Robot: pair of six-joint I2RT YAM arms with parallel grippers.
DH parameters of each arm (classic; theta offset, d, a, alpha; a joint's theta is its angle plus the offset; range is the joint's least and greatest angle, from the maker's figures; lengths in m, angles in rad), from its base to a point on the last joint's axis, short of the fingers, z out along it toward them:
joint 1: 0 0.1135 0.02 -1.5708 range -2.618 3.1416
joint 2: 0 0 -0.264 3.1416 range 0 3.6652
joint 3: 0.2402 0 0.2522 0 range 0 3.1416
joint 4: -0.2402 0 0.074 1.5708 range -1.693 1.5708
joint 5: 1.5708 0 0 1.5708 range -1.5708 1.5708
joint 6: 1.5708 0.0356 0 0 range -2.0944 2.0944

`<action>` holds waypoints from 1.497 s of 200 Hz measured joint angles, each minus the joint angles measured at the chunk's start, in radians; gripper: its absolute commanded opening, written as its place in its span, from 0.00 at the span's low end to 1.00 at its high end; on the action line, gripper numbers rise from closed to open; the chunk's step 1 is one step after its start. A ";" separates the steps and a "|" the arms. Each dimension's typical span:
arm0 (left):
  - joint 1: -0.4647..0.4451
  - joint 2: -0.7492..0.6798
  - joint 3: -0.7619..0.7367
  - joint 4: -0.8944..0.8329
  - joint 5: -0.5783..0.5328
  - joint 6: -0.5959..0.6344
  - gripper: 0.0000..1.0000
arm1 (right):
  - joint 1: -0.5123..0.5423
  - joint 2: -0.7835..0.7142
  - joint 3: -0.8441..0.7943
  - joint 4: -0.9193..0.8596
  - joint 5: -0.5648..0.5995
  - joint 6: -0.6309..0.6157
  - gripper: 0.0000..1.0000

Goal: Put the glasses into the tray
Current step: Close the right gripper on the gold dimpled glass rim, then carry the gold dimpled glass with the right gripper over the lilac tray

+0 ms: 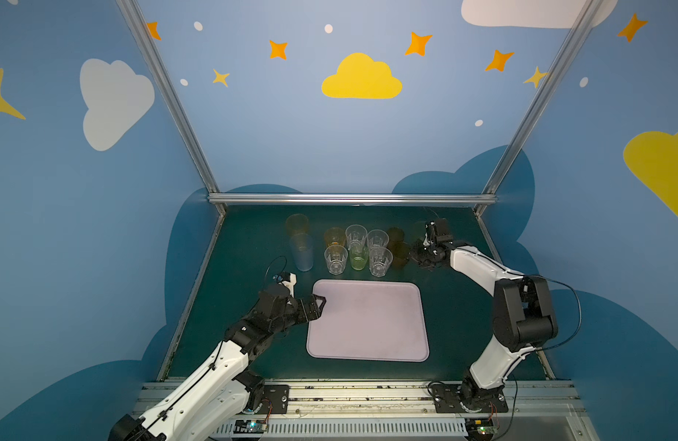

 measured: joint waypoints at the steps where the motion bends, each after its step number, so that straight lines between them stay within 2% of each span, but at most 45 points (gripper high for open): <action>1: 0.000 0.000 0.000 0.000 0.001 0.000 1.00 | 0.000 0.000 0.000 0.000 0.000 0.000 0.15; 85: 0.000 -0.017 -0.029 0.016 0.021 0.000 1.00 | 0.003 -0.022 -0.027 -0.036 0.023 0.005 0.11; 103: 0.000 -0.022 -0.032 0.019 0.023 0.000 1.00 | 0.006 -0.039 -0.048 -0.046 0.032 0.006 0.06; 125: 0.000 -0.022 -0.032 0.021 0.023 0.000 1.00 | 0.008 -0.055 -0.072 -0.055 0.039 0.009 0.06; 142: 0.000 -0.022 -0.032 0.024 0.024 0.000 1.00 | 0.009 -0.065 -0.087 -0.056 0.042 0.012 0.00; 207: 0.000 -0.022 -0.032 0.027 0.024 0.000 1.00 | 0.010 -0.106 -0.120 -0.069 0.067 0.011 0.00; 243: 0.000 -0.025 -0.032 0.027 0.024 -0.002 1.00 | 0.011 -0.179 -0.174 -0.078 0.076 0.011 0.00; 299: 0.000 -0.028 -0.032 0.026 -0.003 -0.034 1.00 | 0.011 -0.368 -0.238 -0.138 0.102 -0.036 0.00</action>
